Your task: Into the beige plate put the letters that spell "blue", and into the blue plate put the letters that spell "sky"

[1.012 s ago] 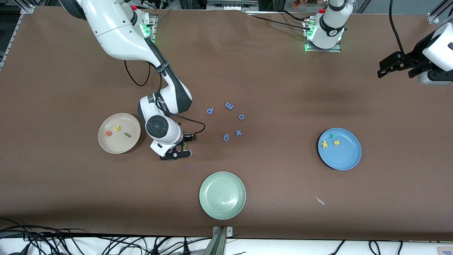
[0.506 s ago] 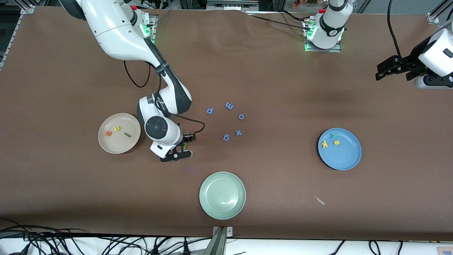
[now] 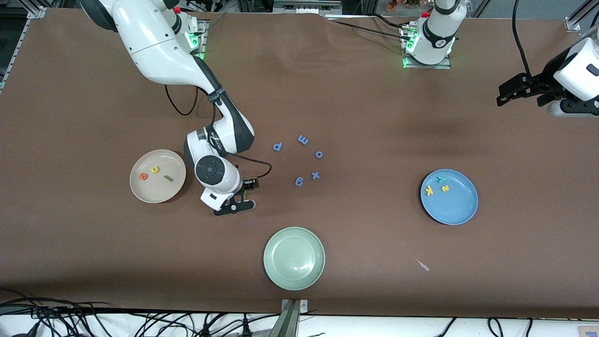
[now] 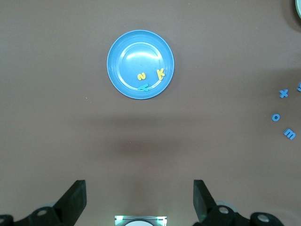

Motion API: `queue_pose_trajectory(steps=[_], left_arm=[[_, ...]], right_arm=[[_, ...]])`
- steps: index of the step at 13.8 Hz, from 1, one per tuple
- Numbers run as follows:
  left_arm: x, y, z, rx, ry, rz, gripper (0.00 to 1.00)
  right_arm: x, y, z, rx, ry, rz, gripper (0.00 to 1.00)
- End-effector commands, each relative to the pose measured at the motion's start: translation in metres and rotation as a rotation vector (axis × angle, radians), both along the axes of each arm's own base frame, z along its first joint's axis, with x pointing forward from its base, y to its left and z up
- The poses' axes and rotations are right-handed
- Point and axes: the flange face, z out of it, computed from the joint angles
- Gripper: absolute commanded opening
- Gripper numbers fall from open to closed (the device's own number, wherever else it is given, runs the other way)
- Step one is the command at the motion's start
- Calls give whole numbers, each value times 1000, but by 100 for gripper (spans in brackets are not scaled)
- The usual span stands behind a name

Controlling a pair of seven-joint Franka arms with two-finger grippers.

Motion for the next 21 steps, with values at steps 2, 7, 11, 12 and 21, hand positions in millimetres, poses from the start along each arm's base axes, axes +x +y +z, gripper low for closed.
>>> queue_pose_trajectory(steps=[2, 7, 11, 12, 21], left_arm=[[2, 0, 6, -8, 6, 0, 100], [2, 1, 6, -8, 6, 0, 100], [2, 0, 6, -8, 6, -1, 100], [2, 0, 6, -8, 6, -1, 100], [2, 0, 6, -8, 6, -1, 100]], right_arm=[[5, 0, -4, 5, -20, 17, 83], [4, 2, -7, 5, -16, 7, 64], [2, 5, -7, 10, -16, -6, 42], [2, 7, -8, 15, -24, -6, 39], [8, 1, 5, 10, -29, -28, 11]])
